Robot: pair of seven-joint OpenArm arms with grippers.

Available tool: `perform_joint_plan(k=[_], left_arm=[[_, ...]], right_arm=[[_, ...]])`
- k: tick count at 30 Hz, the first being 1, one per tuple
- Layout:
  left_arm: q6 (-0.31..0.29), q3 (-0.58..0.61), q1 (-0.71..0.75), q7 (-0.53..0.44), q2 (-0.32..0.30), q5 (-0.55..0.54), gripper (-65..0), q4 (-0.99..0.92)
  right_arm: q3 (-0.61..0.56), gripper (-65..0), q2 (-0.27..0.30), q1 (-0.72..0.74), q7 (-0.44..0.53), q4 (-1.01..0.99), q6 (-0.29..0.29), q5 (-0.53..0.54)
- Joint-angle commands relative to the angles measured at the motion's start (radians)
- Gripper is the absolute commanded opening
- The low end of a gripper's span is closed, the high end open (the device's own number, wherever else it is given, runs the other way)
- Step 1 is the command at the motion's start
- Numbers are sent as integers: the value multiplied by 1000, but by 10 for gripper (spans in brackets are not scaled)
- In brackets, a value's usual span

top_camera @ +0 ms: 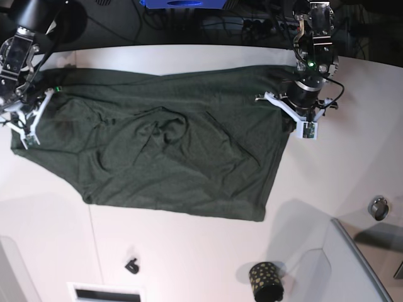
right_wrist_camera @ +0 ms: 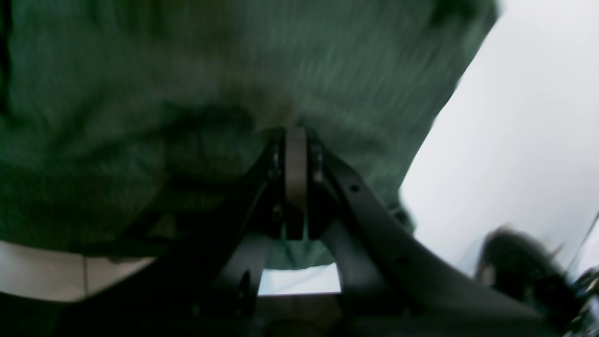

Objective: Layout the t-shirt on the table in an organized manner, then fold the t-shirt properly
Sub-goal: 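Move the right gripper to the shirt corner and grasp it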

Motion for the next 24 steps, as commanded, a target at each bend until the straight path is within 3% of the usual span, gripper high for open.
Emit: perform_joint_plan(k=[1,5,10,17,24], left_arm=[[-1,23,0,-21,-9,0,-650,13],[2,101,-30,-23,-32,24,-650,-48],[2,103,-74,-28,-47,17,-650,-162],[2,103,-85,-72,-75,15,-650,-159],[2,114,-143,-70,-66,14,-650,-144]], right_arm=[[9,-642,14,7,17,16,-4,1],[13,-642,22,-6,17,-25,-4,-1],[59,-642,40,-25,19,-99,-4,-1],[92,-642,76,-40,20,-117,-4,-1],[90,-642,53,-42,17,52,-4,-1]])
